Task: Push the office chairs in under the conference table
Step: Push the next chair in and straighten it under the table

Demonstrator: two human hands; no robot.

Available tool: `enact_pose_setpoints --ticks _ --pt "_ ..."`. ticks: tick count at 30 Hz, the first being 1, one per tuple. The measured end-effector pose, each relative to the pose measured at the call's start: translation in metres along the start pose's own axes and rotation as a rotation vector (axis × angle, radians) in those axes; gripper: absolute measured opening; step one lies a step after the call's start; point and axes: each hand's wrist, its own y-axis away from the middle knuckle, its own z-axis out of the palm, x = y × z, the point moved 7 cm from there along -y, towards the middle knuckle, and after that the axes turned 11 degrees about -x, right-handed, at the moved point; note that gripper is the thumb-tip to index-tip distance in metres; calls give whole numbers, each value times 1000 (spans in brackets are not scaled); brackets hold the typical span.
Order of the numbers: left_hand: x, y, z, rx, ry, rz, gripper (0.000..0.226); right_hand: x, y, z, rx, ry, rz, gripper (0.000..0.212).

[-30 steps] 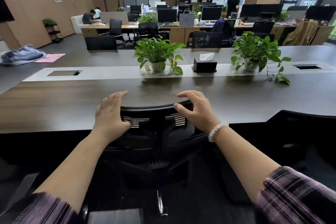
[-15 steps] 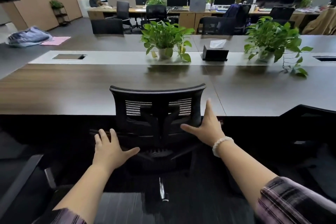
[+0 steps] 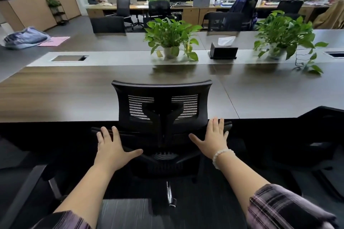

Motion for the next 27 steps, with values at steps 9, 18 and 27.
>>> enact_pose_setpoints --ticks 9,18,27 --pt "-10 0 0 3 -58 35 127 -4 2 6 14 -15 6 104" --pt "-23 17 -6 29 -33 33 99 0 24 5 36 -96 18 91" --pt "-14 61 -37 148 899 159 33 -35 79 -27 231 -694 -126 52"
